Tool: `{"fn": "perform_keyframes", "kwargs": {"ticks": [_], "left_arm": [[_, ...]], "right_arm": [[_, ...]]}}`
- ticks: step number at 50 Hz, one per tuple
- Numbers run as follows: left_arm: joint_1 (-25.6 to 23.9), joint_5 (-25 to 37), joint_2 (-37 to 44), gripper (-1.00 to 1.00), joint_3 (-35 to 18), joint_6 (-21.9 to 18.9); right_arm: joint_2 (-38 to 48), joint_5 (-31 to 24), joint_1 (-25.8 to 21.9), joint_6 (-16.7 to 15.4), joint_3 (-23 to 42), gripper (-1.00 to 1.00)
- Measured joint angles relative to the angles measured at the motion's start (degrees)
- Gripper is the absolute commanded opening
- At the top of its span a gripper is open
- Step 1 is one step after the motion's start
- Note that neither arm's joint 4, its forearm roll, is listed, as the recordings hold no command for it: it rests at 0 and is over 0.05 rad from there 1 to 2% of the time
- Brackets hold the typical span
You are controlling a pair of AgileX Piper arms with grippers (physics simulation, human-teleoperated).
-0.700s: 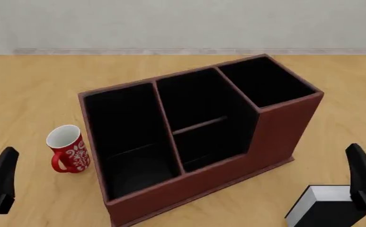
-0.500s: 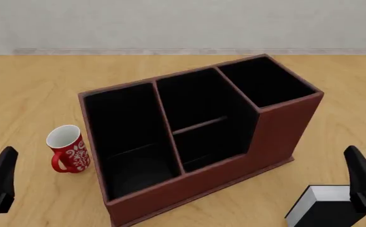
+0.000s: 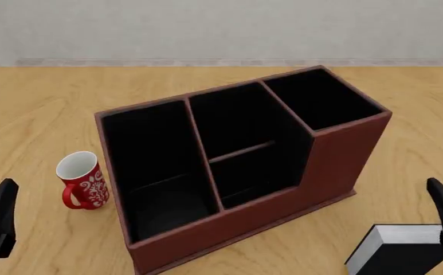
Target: Pick up the book and place it in the right compartment of the caddy.
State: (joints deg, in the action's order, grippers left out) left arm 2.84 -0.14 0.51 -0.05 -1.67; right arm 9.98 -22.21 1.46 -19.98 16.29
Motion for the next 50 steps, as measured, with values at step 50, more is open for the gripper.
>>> {"fn": "perform_keyframes", "kwargs": {"ticks": [50], "left_arm": [[0.0, -2.3, 1.3, 1.00, 0.0, -0.3]], "right_arm": [[15.5, -37.9, 7.1, -31.6, 29.5, 1.00]]}}
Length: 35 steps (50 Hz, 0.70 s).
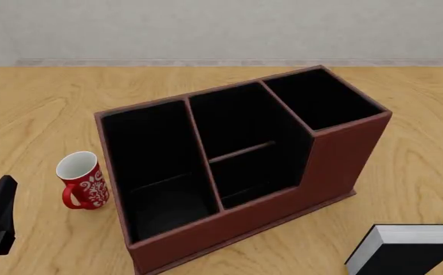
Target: Pick up the book and place it in the right compartment of the caddy.
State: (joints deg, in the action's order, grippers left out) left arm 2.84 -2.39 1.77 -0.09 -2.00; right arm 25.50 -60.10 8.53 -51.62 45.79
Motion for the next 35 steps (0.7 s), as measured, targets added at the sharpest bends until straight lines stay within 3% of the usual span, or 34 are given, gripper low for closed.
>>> {"fn": "perform_keyframes", "kwargs": {"ticks": [13, 35], "left_arm": [[0.1, 0.2, -0.2, 1.00, 0.0, -0.1], [0.1, 0.0, 0.3, 1.00, 0.1, -0.4]], "right_arm": [[3.7, -6.6, -2.0, -3.0, 4.3, 1.00], [4.8, -9.4, -3.5, -8.7, -1.9, 1.00]]}}
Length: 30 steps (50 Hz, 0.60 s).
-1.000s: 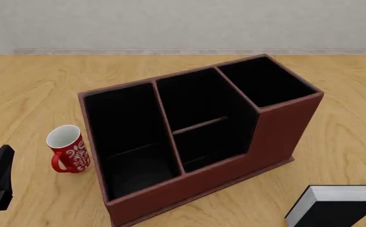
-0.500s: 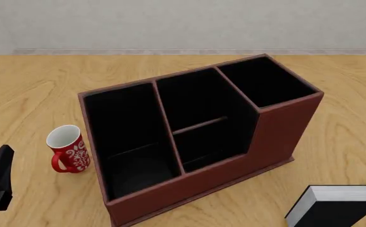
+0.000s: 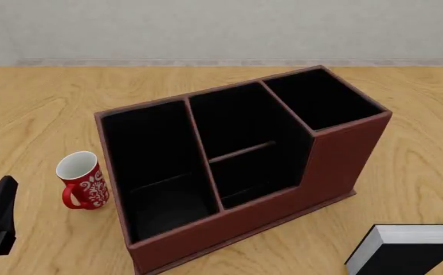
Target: Pick up the book and place it in the right compartment of the caddy.
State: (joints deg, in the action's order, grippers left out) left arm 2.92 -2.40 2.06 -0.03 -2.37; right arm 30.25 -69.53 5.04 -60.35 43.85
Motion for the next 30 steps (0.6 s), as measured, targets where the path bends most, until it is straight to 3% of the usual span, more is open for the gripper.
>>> {"fn": "perform_keyframes", "kwargs": {"ticks": [30], "left_arm": [[0.0, -0.9, 1.0, 1.00, 0.0, -0.5]], "right_arm": [[1.1, 0.3, 4.3, -6.2, -4.6, 1.00]]}}
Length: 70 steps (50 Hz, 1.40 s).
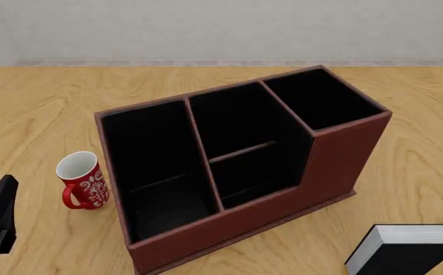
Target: Pick up the book and place it in the right compartment of the caddy.
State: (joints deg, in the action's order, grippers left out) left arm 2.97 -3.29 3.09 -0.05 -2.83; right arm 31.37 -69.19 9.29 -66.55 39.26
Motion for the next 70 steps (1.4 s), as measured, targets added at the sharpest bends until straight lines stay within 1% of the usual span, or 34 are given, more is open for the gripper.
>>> {"fn": "perform_keyframes", "kwargs": {"ticks": [11, 20, 40, 44, 58, 70], "left_arm": [[0.0, 0.0, -0.1, 1.00, 0.0, -0.1], [0.2, 0.5, -0.5, 1.00, 0.0, -0.2], [0.6, 1.7, -1.4, 1.00, 0.0, -0.2], [0.6, 1.8, -1.4, 1.00, 0.0, -0.2], [1.0, 2.0, -1.5, 1.00, 0.0, -0.2], [1.1, 2.3, -1.7, 1.00, 0.0, -0.3]], "right_arm": [[0.0, 1.3, 1.9, -3.5, -2.1, 1.00], [0.4, 2.4, 2.2, -5.4, -3.4, 1.00], [3.8, 7.0, 0.6, -6.4, -5.7, 1.00], [4.6, 8.0, 0.0, -6.0, -6.2, 1.00], [7.5, 12.0, -3.5, -3.0, -8.9, 1.00], [9.9, 15.7, -6.0, -1.2, -11.3, 1.00]]}}
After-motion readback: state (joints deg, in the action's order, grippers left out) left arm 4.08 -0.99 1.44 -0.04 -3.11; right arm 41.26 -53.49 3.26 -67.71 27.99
